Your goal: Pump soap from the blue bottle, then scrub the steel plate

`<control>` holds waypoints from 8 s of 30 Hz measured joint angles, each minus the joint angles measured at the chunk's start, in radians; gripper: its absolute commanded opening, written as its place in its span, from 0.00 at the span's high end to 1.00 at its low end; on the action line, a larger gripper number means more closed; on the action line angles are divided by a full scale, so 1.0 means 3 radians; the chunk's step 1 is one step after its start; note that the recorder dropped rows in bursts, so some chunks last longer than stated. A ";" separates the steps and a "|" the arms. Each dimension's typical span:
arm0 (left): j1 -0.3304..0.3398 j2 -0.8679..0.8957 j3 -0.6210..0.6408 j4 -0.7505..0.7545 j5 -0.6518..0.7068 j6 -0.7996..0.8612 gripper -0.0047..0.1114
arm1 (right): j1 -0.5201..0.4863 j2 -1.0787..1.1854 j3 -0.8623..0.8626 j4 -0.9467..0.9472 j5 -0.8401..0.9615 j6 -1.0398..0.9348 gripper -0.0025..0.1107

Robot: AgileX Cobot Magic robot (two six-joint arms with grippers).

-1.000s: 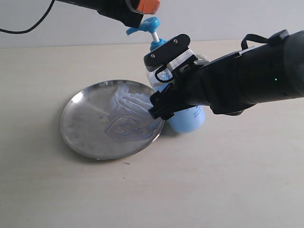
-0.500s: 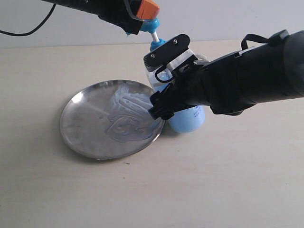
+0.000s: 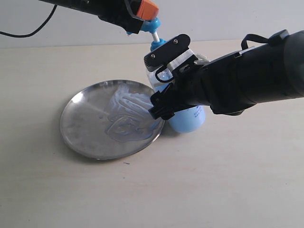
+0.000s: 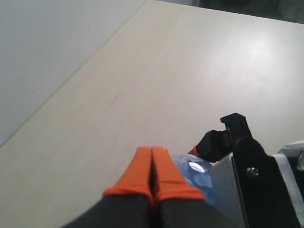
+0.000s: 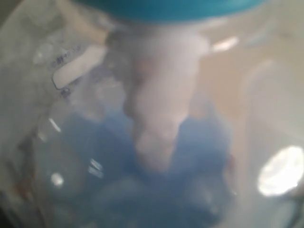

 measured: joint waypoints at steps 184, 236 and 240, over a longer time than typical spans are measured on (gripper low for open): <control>0.0258 -0.1436 0.1480 0.0340 -0.0852 -0.0869 0.96 | -0.0496 -0.0042 0.0035 -0.0078 0.0083 0.0733 0.98; 0.0258 -0.1442 0.1713 0.0237 -0.0864 -0.0869 0.96 | -0.1061 0.0239 0.0567 -0.5175 -0.0462 0.5651 0.98; 0.0258 -0.1442 0.1719 0.0237 -0.0869 -0.0869 0.96 | -0.1061 0.0336 0.0562 -0.5366 -0.0647 0.5748 0.98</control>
